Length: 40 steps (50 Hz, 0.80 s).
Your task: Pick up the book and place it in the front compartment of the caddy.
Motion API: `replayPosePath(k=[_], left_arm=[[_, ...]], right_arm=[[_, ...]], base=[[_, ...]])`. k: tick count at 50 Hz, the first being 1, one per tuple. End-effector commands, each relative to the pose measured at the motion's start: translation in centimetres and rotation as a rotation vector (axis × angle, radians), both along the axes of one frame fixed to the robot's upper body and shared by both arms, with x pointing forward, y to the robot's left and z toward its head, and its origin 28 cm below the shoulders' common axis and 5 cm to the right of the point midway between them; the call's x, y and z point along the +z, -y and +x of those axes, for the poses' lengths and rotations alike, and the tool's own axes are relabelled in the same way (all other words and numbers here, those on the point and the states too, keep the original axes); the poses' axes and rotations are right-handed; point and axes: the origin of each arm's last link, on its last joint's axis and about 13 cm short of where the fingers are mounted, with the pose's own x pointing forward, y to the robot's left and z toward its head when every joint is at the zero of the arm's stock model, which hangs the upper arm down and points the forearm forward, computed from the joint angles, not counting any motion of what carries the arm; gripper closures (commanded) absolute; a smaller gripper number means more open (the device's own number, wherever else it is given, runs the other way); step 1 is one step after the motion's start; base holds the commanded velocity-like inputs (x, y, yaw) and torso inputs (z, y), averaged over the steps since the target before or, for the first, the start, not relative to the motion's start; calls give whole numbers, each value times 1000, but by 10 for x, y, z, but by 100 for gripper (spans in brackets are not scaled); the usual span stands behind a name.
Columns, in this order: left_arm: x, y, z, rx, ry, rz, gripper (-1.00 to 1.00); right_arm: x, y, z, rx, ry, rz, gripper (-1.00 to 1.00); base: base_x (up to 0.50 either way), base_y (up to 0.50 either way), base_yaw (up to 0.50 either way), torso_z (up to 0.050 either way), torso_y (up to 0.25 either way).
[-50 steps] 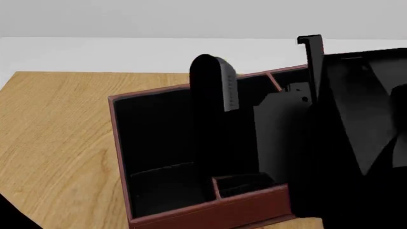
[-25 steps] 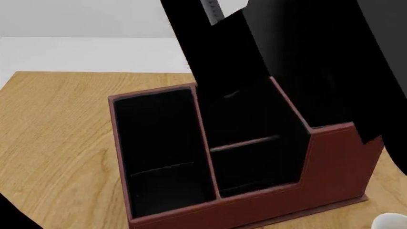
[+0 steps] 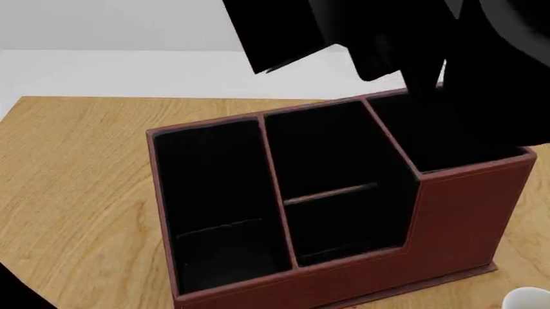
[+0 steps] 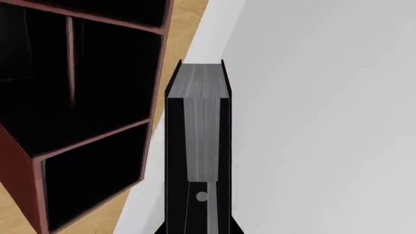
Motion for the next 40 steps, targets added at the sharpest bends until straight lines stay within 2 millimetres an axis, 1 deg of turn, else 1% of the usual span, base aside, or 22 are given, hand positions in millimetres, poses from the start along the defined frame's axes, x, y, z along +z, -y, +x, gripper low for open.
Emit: replayPosePath(k=[1, 6, 16, 20, 26, 34, 40], left_arm=[[1, 0, 0, 10, 0, -1, -100], [1, 0, 0, 13, 0, -3, -100], [-1, 0, 0, 14, -7, -1, -100], [-1, 0, 0, 13, -9, 1, -100], [-1, 0, 0, 14, -8, 3, -100], [-1, 0, 0, 20, -9, 8, -100], [-1, 0, 0, 26, -12, 10, -100]], right_arm=[[-18, -5, 32, 53, 53, 41, 100], [-28, -7, 41, 65, 35, 72, 100], [-55, -11, 58, 90, -22, 145, 100], [-63, -9, 61, 82, -49, 157, 100], [-77, -6, 71, 61, -68, 175, 100], [-92, -2, 81, 37, -87, 166, 100], [-96, 1, 86, 9, -82, 168, 100]], base=[[0, 0, 0, 0, 0], [0, 0, 0, 0, 2], [0, 0, 0, 0, 1], [0, 0, 0, 0, 3], [0, 0, 0, 0, 2], [0, 0, 0, 0, 1], [0, 0, 0, 0, 2]])
